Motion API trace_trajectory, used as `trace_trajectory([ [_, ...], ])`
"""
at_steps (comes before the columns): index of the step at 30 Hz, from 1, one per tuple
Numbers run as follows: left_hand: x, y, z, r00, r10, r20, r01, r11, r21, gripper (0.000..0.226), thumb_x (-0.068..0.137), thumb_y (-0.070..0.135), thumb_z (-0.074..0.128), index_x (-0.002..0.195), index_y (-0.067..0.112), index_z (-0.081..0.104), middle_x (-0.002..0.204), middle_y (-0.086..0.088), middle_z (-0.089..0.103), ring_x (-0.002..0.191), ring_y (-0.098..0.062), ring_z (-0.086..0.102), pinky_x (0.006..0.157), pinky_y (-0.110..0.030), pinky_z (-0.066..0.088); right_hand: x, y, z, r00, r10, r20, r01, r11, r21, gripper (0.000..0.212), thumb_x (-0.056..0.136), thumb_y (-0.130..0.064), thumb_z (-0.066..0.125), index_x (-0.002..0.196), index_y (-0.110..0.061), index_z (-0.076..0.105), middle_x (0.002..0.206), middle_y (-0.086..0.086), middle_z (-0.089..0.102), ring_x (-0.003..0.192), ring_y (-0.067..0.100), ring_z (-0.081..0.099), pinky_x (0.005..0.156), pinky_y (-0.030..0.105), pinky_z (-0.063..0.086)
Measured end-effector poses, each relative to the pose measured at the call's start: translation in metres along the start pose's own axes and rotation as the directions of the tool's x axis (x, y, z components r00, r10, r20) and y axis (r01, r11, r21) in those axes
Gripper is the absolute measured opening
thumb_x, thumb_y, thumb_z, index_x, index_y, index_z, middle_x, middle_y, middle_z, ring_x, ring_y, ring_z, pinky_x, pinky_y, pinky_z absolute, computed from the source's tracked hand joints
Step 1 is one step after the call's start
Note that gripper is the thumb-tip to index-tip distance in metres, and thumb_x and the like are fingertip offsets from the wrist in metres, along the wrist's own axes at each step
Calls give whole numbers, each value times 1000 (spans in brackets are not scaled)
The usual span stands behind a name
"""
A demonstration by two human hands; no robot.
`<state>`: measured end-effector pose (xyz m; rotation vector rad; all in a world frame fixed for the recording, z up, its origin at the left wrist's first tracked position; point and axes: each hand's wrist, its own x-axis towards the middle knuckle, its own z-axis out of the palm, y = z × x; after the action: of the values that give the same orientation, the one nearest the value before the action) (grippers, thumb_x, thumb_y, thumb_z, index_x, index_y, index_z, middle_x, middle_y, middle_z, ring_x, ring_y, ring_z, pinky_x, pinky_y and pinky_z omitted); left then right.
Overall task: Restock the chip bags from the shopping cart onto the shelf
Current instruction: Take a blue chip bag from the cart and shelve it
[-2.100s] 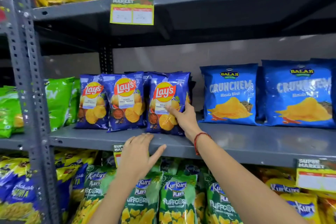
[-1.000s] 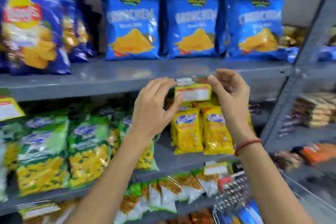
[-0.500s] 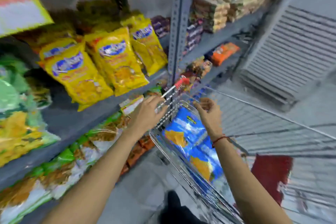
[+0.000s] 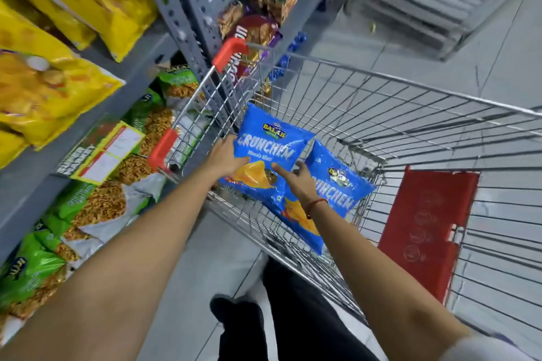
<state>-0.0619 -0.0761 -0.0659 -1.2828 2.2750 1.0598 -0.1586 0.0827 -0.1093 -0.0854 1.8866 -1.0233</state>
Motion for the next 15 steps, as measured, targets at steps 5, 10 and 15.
trace_trajectory([
  [5,64,-20,14,992,-86,96,85,996,15,84,74,28,74,140,7,26,142,-19,37,131,-33,35,101,-40,34,49,1,27,993,38,-111,-21,989,148,86,68,-42,81,133,-2,42,133,14,50,124,30,49,97,37,44],
  [10,96,-39,40,970,-145,193,154,987,-34,78,71,22,78,135,5,36,134,-6,47,125,-27,44,102,-38,38,83,22,46,979,83,-186,-50,983,175,117,62,-42,84,149,-6,15,154,12,25,142,29,25,117,45,26],
  [15,130,-81,61,940,-156,303,219,958,-186,114,36,52,89,131,14,40,130,2,53,114,-20,53,99,-42,46,95,36,46,973,155,-170,-103,954,280,106,66,-34,84,146,-11,18,133,8,51,119,29,51,101,39,43],
])
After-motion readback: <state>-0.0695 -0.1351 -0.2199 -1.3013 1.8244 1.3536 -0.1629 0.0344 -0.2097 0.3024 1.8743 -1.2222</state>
